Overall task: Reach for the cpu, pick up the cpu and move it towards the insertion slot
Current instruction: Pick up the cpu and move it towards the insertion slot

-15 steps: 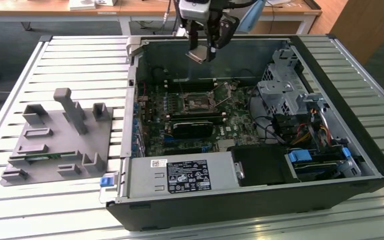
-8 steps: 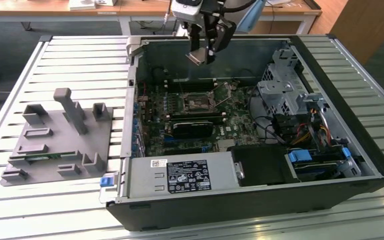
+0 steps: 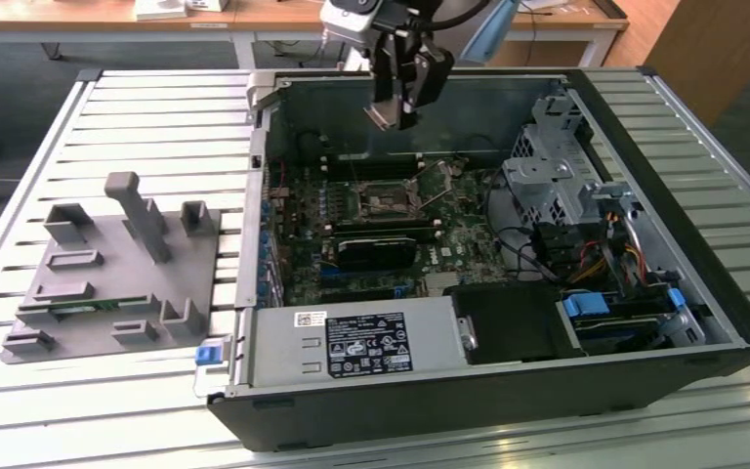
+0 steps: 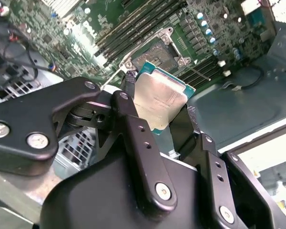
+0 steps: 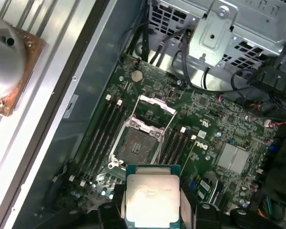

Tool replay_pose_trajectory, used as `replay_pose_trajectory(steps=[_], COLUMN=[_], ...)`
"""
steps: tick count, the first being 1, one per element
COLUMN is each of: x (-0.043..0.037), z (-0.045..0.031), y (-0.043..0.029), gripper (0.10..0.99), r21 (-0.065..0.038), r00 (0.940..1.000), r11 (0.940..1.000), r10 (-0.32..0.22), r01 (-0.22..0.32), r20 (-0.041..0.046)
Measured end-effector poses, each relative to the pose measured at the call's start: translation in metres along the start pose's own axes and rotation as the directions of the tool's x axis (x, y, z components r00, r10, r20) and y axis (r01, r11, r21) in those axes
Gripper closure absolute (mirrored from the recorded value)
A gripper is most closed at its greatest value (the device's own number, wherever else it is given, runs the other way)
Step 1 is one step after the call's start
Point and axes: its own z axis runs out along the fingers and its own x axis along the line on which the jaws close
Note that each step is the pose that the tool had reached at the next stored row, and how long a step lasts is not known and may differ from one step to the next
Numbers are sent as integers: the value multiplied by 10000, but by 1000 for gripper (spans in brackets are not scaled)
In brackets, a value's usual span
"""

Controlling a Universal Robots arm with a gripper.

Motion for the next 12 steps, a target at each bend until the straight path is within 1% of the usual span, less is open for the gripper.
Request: replay_pose_trajectory(steps=[3, 5, 10, 12], x=[1, 4, 5, 6], z=[11, 15, 15, 16], y=[0, 1, 2, 2], gripper=[545, 545, 545, 545], r21=[0, 0, 1, 2], r00=[9989, 9977, 9978, 9986], r11=[9989, 9977, 9978, 9986], r10=[459, 674, 666, 531], r01=[-459, -674, -666, -531], r20=[15, 22, 23, 19])
